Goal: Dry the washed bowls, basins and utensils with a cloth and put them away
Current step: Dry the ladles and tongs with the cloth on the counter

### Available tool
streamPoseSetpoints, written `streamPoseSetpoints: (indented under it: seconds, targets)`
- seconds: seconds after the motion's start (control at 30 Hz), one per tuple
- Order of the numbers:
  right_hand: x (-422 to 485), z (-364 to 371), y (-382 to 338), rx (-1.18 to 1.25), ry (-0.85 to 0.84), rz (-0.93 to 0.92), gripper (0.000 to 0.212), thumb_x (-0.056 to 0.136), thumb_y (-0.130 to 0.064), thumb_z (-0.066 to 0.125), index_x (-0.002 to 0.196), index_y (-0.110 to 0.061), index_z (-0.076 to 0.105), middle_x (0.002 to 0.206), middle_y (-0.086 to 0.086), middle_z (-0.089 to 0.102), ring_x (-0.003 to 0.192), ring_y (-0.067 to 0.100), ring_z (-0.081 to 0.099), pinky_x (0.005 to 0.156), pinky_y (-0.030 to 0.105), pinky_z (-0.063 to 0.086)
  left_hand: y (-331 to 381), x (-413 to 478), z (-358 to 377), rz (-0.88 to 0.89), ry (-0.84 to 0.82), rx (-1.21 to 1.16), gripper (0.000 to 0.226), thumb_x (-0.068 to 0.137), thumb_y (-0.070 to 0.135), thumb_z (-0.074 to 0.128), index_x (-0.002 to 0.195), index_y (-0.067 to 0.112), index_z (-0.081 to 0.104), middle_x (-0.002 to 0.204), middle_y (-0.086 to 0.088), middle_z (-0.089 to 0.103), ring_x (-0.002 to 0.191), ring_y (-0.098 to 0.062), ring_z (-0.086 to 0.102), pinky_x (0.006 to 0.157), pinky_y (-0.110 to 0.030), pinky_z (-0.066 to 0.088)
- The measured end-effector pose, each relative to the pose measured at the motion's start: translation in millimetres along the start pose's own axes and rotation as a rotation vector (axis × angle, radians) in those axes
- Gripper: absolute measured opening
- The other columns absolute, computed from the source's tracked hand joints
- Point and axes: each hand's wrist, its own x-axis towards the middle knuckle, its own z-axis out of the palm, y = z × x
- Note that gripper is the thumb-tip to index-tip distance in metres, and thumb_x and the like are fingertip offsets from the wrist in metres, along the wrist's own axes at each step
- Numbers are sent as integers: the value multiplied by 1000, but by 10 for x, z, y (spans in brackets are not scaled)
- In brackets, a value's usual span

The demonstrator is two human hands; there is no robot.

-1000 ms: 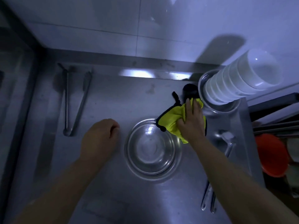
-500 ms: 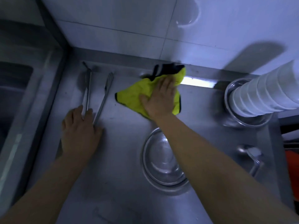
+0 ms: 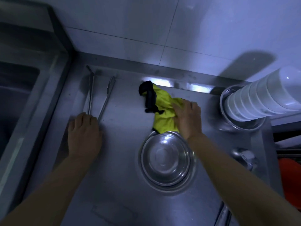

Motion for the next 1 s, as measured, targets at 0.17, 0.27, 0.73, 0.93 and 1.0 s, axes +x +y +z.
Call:
streamPoseSetpoints:
  seconds: [0.17, 0.27, 0.73, 0.93, 1.0]
  targets:
    - [109, -211, 211, 149, 25, 431, 32, 76, -7, 63, 107, -13, 66, 109, 17, 56, 98, 39, 52, 70, 42, 51, -26, 27, -3, 15, -1, 7, 34, 59, -1, 80, 84, -15, 61, 95, -33, 60, 106, -49, 50, 80, -60, 43]
    - [79, -171, 47, 251, -4, 621, 48, 80, -18, 44, 124, -2, 53, 128, 25, 46, 116, 40, 44, 96, 44, 40, -62, 39, 17, 21, 20, -10, 29, 64, 0, 77, 82, -14, 61, 95, -32, 60, 107, -48, 48, 81, -60, 42]
    - [883, 122, 6, 261, -108, 1026, 103, 88, -58, 48, 146, 7, -8, 151, 33, -12, 142, 42, -12, 116, 47, -9, -301, 25, -226, 25, 371, -13, 12, 75, 3, 50, 80, -7, 55, 92, -31, 53, 91, -40, 40, 78, -48, 31]
    - [918, 245, -591, 219, -156, 757, 100, 87, -54, 51, 148, 2, -4, 151, 35, -11, 142, 44, -13, 115, 49, -10, -541, 11, -206, -61, 103, 77, 39, 91, 10, 23, 89, -8, 57, 103, -30, 50, 100, -46, 41, 88, -52, 29]
    - [984, 289, -955, 209, -206, 608, 96, 88, -55, 46, 149, 1, -4, 150, 35, -13, 140, 45, -16, 115, 51, -11, -631, -6, -232, -89, 80, 82, 42, 94, 10, 21, 93, -10, 57, 105, -30, 50, 102, -45, 41, 90, -50, 28]
